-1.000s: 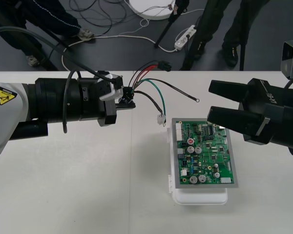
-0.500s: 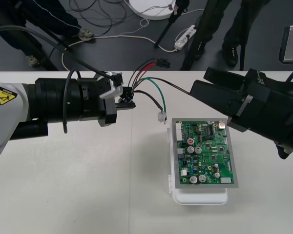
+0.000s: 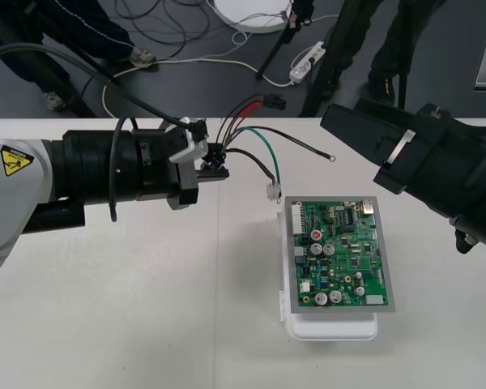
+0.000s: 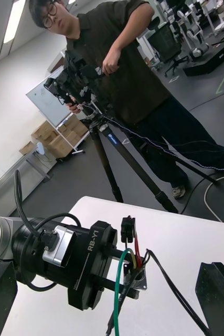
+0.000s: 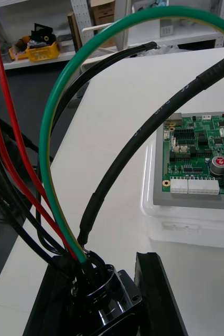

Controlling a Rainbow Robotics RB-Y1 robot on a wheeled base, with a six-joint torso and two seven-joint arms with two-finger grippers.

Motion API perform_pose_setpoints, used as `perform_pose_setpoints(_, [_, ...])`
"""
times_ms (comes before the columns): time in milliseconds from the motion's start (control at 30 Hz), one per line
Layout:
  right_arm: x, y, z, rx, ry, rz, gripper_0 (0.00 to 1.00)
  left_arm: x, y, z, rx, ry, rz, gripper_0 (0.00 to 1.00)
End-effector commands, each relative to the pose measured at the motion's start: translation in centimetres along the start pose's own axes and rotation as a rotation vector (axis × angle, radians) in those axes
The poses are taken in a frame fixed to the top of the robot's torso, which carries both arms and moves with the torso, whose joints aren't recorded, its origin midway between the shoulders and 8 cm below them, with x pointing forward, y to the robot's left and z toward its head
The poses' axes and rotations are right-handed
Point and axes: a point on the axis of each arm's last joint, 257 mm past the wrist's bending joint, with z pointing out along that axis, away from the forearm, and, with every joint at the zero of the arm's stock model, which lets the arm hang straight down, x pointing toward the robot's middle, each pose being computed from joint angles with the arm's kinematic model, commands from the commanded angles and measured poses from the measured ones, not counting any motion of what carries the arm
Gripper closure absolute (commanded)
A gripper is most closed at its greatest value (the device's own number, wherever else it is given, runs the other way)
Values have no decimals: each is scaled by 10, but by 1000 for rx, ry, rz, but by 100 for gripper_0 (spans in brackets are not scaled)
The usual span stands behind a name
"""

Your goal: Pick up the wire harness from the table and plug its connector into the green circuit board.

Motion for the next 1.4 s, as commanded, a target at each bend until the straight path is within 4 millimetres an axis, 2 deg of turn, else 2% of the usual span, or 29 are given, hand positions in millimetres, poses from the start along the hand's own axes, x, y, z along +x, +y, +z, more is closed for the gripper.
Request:
perform_pose_setpoints(33, [6, 8, 2, -15, 2, 38, 0, -16, 3, 7, -37, -49, -76, 100])
perform_pose_setpoints(233, [26, 15, 8, -32, 39, 72, 0, -17, 2, 7, -33, -53, -80, 100])
perform_pose_setpoints(467, [33, 13, 8, -46, 60, 24, 0, -18, 2, 7, -34, -56, -84, 100])
perform_pose_setpoints(667, [39, 7, 12, -134, 93, -32, 0, -19, 2, 8, -33, -61, -91, 100])
perform_pose_setpoints(1000, [37, 16, 25, -171, 97, -27, 0, -19, 2, 8, -32, -62, -102, 100])
perform_pose_setpoints(1400, [26, 9, 43, -176, 101, -21, 0, -19, 2, 8, -32, -62, -108, 100])
